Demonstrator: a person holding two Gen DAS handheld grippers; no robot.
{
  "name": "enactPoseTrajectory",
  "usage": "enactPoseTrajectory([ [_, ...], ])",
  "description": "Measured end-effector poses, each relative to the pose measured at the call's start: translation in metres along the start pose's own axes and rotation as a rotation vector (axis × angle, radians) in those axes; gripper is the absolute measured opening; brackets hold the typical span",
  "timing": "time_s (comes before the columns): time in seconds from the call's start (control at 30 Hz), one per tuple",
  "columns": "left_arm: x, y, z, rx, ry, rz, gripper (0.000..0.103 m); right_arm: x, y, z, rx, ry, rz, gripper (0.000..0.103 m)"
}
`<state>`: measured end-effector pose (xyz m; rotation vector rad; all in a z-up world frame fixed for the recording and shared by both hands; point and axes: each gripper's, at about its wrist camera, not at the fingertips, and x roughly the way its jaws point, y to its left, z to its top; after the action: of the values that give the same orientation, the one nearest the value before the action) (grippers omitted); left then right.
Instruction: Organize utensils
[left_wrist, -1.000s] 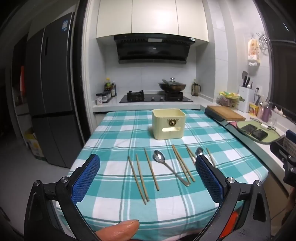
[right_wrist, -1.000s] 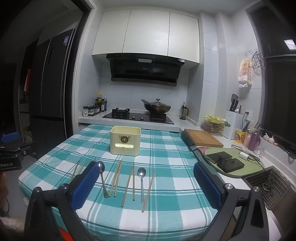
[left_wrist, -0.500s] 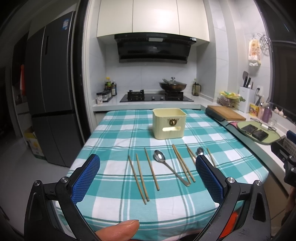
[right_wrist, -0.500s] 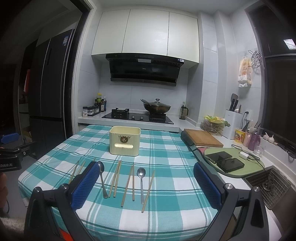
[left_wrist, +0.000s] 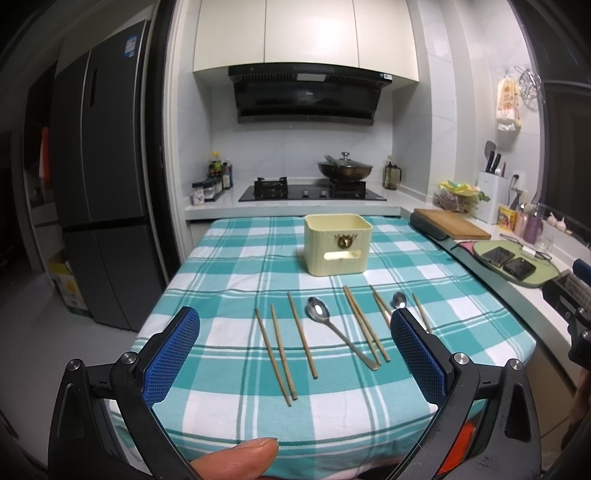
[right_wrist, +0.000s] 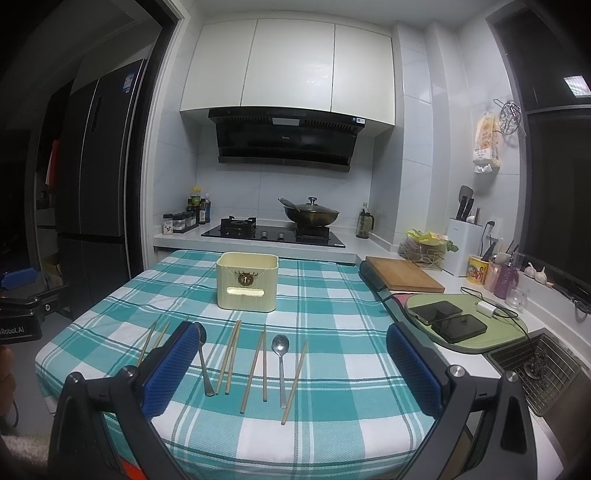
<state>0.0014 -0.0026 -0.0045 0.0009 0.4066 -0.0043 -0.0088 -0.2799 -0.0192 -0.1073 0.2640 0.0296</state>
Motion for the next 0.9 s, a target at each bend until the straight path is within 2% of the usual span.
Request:
enactPoseTrajectory([
  [0.9, 0.0021, -0.0041, -0.0012, -0.001, 0.008, -0.003, 0.103, 0.0014, -0.0027, 0.0, 0.003, -0.004, -0.003, 0.103],
])
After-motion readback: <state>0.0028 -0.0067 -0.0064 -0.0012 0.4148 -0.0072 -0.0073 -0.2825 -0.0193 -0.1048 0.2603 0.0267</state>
